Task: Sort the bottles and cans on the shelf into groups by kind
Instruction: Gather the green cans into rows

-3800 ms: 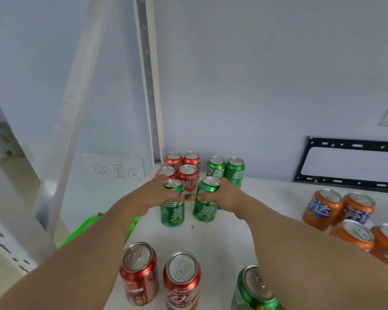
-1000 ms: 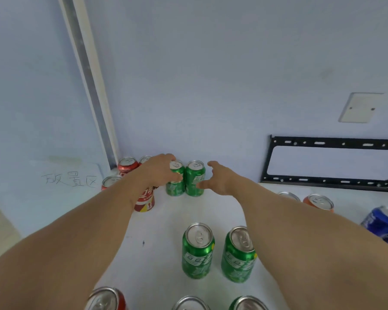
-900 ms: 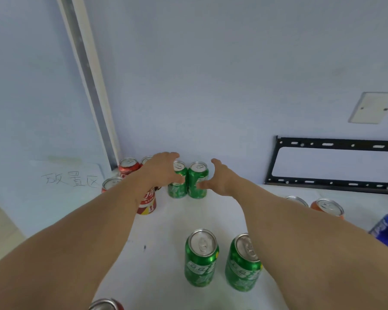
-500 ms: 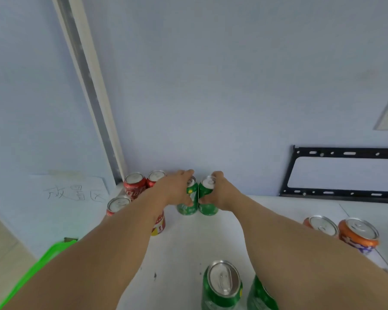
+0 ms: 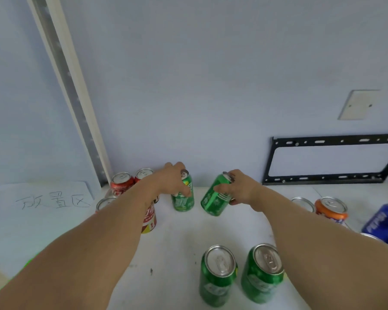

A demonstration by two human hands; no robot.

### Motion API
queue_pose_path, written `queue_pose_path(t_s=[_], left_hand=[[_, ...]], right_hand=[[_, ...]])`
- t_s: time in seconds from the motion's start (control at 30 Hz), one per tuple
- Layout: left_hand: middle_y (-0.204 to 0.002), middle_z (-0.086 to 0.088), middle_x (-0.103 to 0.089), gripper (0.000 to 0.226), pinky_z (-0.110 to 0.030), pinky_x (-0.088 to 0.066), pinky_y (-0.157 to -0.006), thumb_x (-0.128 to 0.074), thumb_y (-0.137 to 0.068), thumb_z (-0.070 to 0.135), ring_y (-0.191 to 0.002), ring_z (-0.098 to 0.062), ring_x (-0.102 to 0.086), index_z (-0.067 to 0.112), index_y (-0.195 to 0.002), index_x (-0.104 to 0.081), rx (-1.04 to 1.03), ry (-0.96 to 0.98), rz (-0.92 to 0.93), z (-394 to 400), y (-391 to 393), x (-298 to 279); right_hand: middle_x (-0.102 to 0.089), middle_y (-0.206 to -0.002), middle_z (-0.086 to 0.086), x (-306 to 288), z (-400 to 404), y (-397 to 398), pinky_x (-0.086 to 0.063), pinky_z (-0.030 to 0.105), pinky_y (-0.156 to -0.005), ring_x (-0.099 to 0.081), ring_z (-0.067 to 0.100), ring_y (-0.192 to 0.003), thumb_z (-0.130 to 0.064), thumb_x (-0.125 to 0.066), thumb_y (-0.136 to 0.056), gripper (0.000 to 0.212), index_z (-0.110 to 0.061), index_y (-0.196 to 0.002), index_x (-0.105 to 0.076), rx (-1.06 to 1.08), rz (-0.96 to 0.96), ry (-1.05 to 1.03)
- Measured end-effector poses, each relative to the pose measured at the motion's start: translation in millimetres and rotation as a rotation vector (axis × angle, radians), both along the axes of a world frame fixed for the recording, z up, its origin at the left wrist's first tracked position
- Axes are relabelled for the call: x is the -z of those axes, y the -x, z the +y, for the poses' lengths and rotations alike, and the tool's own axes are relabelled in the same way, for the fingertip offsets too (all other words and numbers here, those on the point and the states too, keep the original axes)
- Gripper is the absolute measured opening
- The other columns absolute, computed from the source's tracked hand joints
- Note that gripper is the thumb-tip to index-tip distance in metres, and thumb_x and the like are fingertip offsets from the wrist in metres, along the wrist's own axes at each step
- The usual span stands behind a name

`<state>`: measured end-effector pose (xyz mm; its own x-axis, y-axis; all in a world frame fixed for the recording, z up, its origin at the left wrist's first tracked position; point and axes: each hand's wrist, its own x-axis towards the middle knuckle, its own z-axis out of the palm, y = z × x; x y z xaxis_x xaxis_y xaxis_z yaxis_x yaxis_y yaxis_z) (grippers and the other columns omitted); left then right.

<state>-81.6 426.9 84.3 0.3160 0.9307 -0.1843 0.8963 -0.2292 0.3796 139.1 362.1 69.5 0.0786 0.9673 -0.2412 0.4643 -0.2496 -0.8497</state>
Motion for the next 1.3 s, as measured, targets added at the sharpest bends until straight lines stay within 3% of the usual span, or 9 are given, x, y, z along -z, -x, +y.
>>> queue_pose_path(t_s=[0.13,0.2,0.47,0.67,0.83,0.93,1.13,1.3], left_hand=[[-0.116,-0.007,-0.047,0.077,-0.031,-0.058,-0.062,-0.086,-0.067,0.032,-0.095,-0.024,-0.058,0.018,-0.129,-0.042,0.042,0.061,-0.149,-9.9,-14.5,-9.1],[-0.107,-0.005,-0.051,0.071,-0.028,-0.055,-0.058,-0.084,-0.071,0.027,-0.089,-0.019,-0.058,0.016,-0.127,-0.042,0.053,0.079,-0.175,-17.0,-20.7,-11.4],[-0.105,-0.005,-0.056,0.067,-0.035,-0.06,-0.072,-0.084,-0.072,0.028,-0.093,-0.021,-0.061,0.018,-0.123,-0.041,0.045,0.118,-0.201,-41.2,-33.1,-10.9],[-0.106,-0.002,-0.057,0.066,-0.036,-0.061,-0.074,-0.084,-0.071,0.03,-0.094,-0.02,-0.062,0.023,-0.121,-0.042,0.022,0.137,-0.221,-59.3,-35.2,-8.2],[-0.108,-0.003,-0.06,0.064,-0.036,-0.06,-0.076,-0.085,-0.071,0.029,-0.095,-0.021,-0.062,0.023,-0.123,-0.048,0.069,0.149,-0.203,-71.3,-36.1,-9.2],[-0.108,-0.002,-0.06,0.062,-0.04,-0.058,-0.078,-0.084,-0.071,0.03,-0.094,-0.021,-0.062,0.025,-0.121,-0.049,0.1,0.118,-0.191,-74.8,-38.0,-9.6],[-0.114,-0.001,-0.055,0.066,-0.036,-0.054,-0.079,-0.084,-0.069,0.037,-0.097,-0.021,-0.057,0.022,-0.124,-0.049,0.223,0.015,-0.032,-79.6,-50.6,-5.2],[-0.127,-0.005,-0.052,0.081,-0.038,-0.052,-0.087,-0.083,-0.07,0.036,-0.106,-0.025,-0.055,0.017,-0.137,-0.043,0.276,-0.023,0.094,-86.1,-63.7,8.1]], right_hand=[[-0.058,-0.116,0.01,-8.6,-20.2,-16.1,-0.06,0.036,-0.077,-0.062,0.025,-0.102,-0.03,-0.078,-0.081,0.058,-0.013,-0.125,-0.044,0.056,0.04,0.017],[-0.06,-0.113,0.01,-8.6,-29.8,-23.1,-0.06,0.033,-0.072,-0.064,0.023,-0.097,-0.032,-0.078,-0.081,0.057,-0.01,-0.124,-0.047,0.064,0.024,0.024],[-0.055,-0.113,0.009,2.9,-57.5,-40.4,-0.06,0.041,-0.078,-0.06,0.026,-0.099,-0.038,-0.078,-0.078,0.065,-0.015,-0.125,-0.039,0.077,-0.148,0.055],[-0.056,-0.114,0.01,10.5,-69.6,-38.4,-0.056,0.036,-0.074,-0.059,0.025,-0.098,-0.038,-0.077,-0.08,0.063,-0.012,-0.123,-0.039,0.029,-0.185,0.031],[-0.055,-0.122,0.012,8.3,-77.6,-31.8,-0.044,0.031,-0.074,-0.054,0.025,-0.098,-0.037,-0.075,-0.082,0.077,-0.013,-0.139,-0.03,-0.011,-0.332,0.0],[-0.054,-0.128,0.015,7.4,-78.3,-26.9,-0.048,0.033,-0.077,-0.057,0.03,-0.103,-0.036,-0.078,-0.079,0.085,-0.014,-0.143,-0.027,-0.02,-0.393,-0.007],[-0.055,-0.13,0.013,3.9,-80.1,-16.4,-0.05,0.038,-0.089,-0.057,0.031,-0.111,-0.04,-0.082,-0.075,0.089,-0.015,-0.142,-0.029,-0.04,-0.448,0.03],[-0.044,-0.147,0.014,-11.7,-86.0,-21.6,-0.042,0.036,-0.098,-0.048,0.031,-0.128,-0.043,-0.078,-0.079,0.102,-0.014,-0.154,-0.014,-0.079,-0.497,0.059]])
